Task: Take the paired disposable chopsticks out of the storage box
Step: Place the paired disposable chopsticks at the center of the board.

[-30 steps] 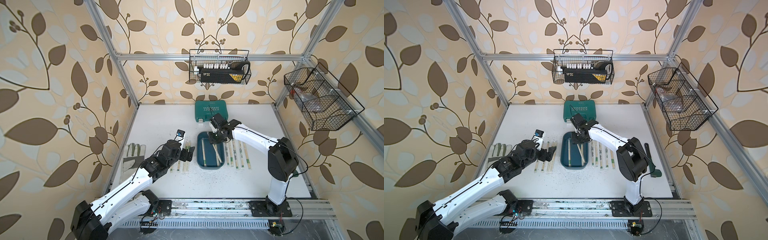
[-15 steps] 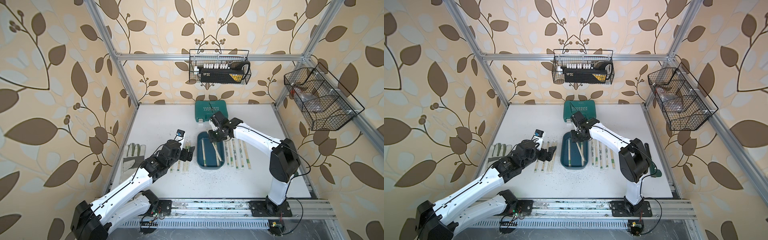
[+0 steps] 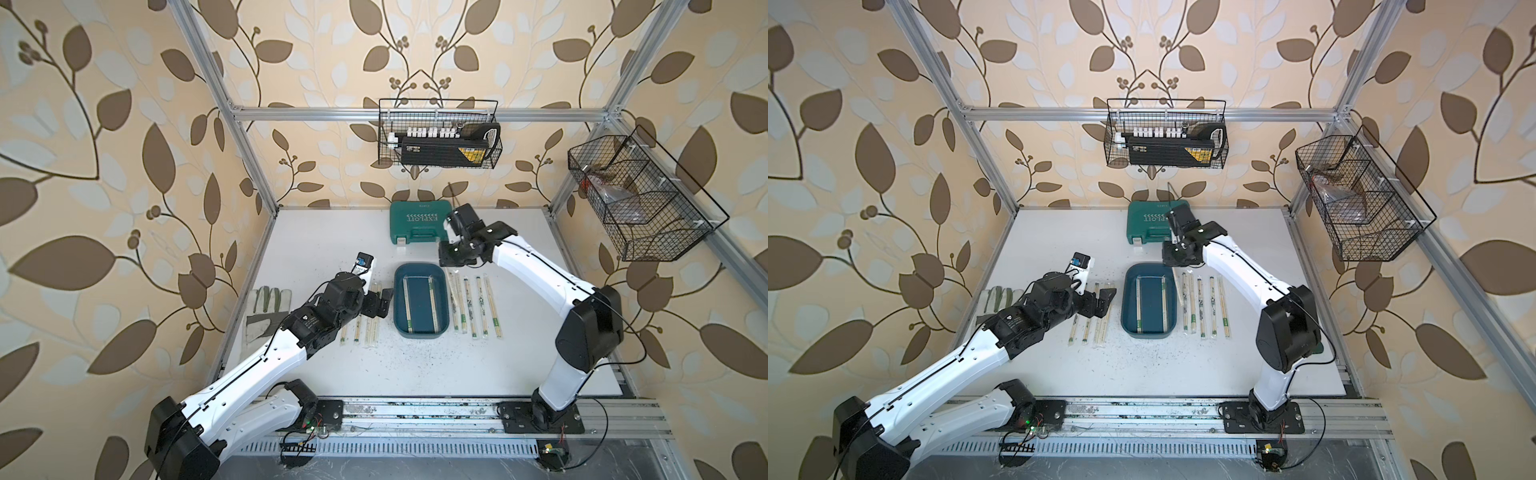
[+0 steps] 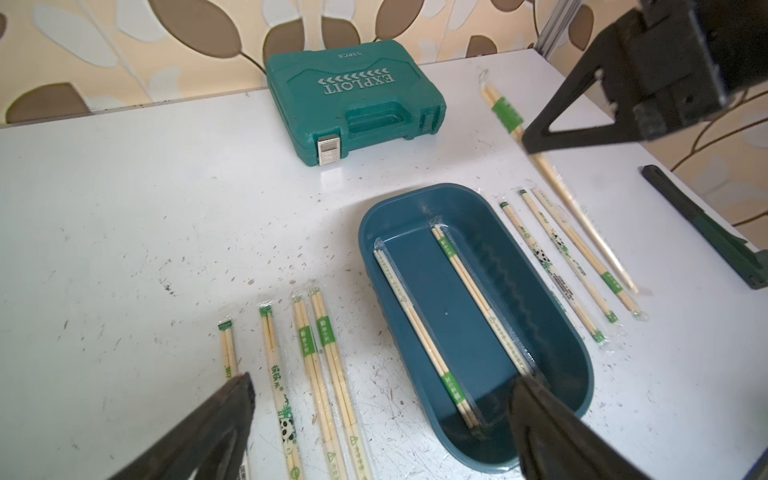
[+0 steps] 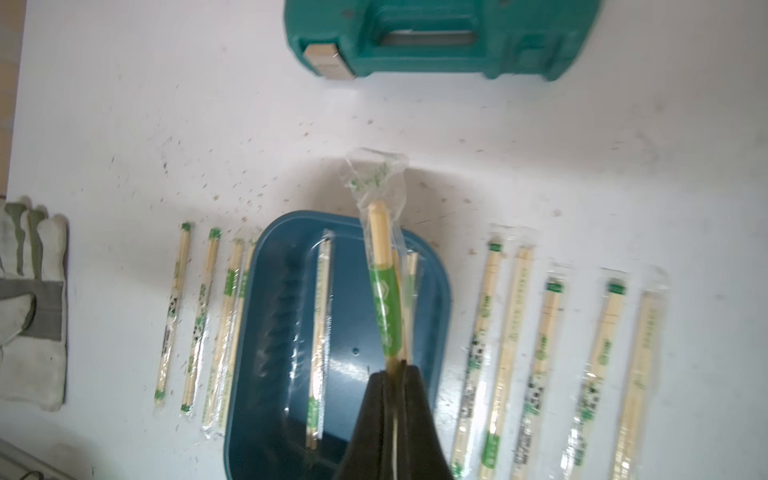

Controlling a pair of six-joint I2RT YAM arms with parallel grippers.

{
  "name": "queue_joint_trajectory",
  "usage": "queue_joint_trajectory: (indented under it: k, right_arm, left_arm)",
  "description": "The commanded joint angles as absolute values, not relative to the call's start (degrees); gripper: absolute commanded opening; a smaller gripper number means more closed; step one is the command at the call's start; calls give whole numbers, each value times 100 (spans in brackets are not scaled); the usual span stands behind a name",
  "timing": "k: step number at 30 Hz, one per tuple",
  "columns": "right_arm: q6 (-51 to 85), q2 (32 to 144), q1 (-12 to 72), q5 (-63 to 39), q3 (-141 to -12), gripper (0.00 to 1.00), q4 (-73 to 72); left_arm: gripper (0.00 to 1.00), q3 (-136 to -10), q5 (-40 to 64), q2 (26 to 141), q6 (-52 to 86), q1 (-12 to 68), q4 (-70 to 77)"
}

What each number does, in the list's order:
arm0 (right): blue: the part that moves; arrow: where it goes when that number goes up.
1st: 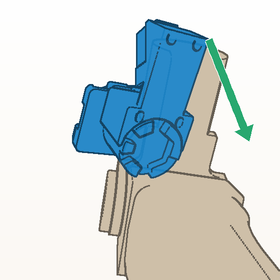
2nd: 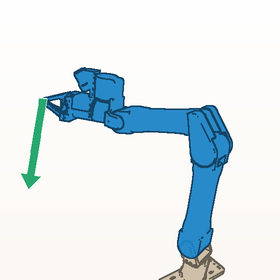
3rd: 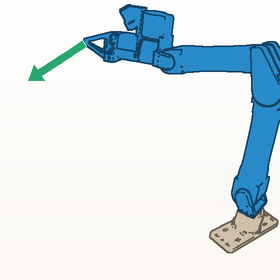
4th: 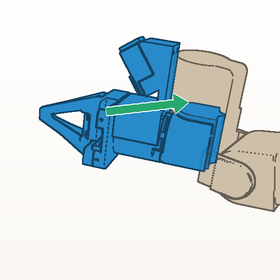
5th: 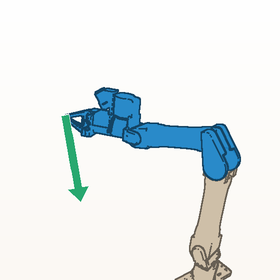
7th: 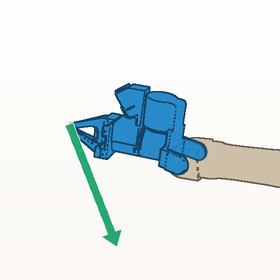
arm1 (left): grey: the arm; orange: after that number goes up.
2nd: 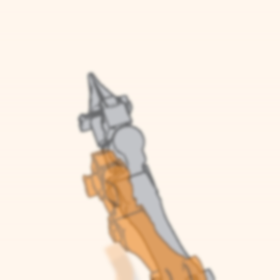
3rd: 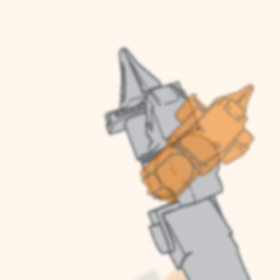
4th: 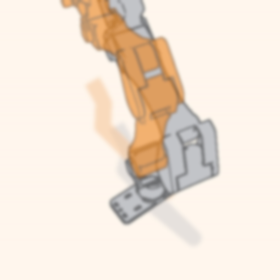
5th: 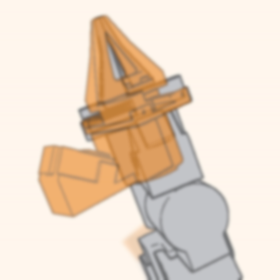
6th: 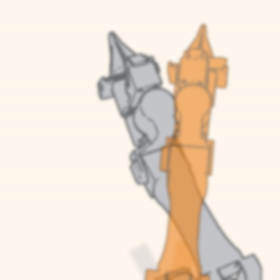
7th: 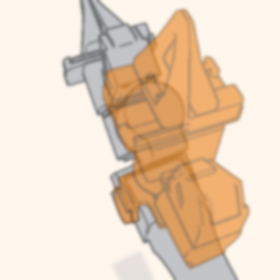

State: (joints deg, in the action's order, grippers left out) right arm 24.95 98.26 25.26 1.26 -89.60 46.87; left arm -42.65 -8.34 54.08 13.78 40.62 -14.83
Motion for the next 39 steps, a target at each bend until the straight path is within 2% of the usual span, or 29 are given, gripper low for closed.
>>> queue_joint_trajectory:
  k: [1,5,9,14,21,39]
  right_arm:
    - [1987,9236,2011,564,-8405,0,4960]
    - [1301,8635,1388,1178,-7336,0,4562]
    - [1063,8342,686,613,-6415,0,3897]
    - [721,8622,529,625,-5854,0,3369]
    - [580,9341,519,743,-5664,0,2860]
    - [924,9795,381,563,-5781,0,2906]
  left_arm:
    - [99,-4457,-603,5283,1307,4113,-1249]
    - [99,-4288,-434,5169,1335,4113,-1043]
    - [99,-4189,-348,5164,1393,4113,-998]
    - [99,-4120,-320,5078,1371,4113,-1005]
    - [99,-4026,-256,4995,1420,4113,-1022]
    - [99,-4052,-255,4977,1445,4113,-1119]
